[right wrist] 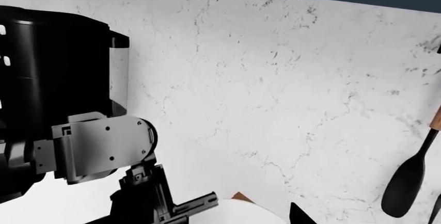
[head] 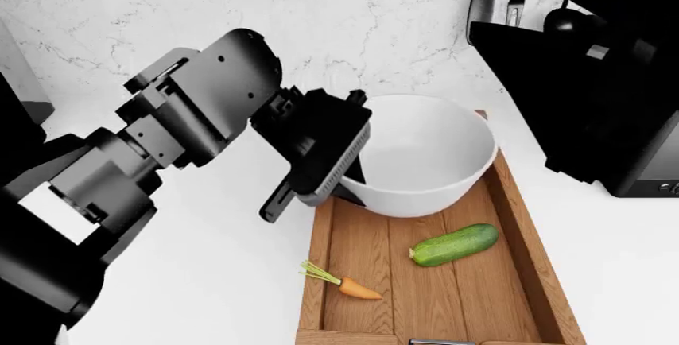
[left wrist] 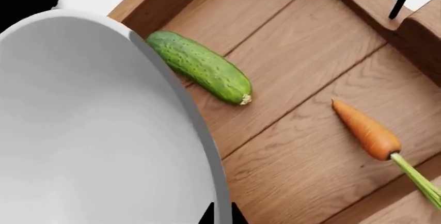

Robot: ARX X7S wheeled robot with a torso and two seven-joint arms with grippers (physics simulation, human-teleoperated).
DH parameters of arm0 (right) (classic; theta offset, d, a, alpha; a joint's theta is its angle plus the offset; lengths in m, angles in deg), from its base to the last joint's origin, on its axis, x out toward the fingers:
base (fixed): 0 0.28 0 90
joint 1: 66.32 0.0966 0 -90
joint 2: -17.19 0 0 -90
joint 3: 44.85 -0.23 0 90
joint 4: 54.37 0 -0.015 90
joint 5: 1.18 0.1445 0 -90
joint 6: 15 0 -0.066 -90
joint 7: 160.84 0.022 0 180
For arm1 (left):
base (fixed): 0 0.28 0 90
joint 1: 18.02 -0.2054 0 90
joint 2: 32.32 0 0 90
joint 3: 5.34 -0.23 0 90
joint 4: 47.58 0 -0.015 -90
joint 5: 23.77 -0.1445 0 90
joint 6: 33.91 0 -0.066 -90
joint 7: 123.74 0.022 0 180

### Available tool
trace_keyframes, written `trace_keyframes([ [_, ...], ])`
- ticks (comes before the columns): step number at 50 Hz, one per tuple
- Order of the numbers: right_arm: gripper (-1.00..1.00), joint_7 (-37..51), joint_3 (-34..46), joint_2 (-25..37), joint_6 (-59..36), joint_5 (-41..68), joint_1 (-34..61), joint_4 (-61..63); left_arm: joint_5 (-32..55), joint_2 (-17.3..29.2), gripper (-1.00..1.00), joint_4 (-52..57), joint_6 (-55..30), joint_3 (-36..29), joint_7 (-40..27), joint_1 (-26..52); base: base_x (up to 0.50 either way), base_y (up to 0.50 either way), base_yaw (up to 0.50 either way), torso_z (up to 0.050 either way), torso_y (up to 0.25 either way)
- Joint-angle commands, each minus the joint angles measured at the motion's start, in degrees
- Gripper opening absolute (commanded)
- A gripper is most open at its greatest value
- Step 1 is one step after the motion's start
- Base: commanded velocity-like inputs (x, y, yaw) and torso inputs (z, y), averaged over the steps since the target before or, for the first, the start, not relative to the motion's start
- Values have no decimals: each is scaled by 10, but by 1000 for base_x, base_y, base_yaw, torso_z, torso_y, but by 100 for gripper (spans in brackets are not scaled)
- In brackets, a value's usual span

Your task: Place the two vegetables and bowl onto the tray for setting up a vegetable dip station.

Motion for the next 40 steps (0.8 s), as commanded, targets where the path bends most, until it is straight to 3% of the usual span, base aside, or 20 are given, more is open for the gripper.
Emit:
trace_keyframes([
  [1,100,-3,-1,0,1,-3,-1,2,-4,12,-100,27,-26,-15,-11,-2,0,0,0,0,0],
  [2,100,-3,-1,-1,1,-3,-1,2,-3,12,-100,27,-27,-15,-10,-1,0,0,0,0,0],
  [3,100,-3,-1,-1,1,-3,-1,2,-3,13,100,30,-30,-16,-10,0,0,0,0,0,0],
  [26,100,-9,-2,-1,4,-9,-7,5,5,24,100,44,-48,-17,-11,32,0,0,0,0,0],
  [32,100,-11,-1,-4,3,-13,-4,3,3,44,100,56,-64,-12,-23,53,0,0,0,0,0],
  [40,100,-12,7,-16,-6,-18,13,-6,13,104,100,147,-140,-3,-50,82,0,0,0,0,0],
])
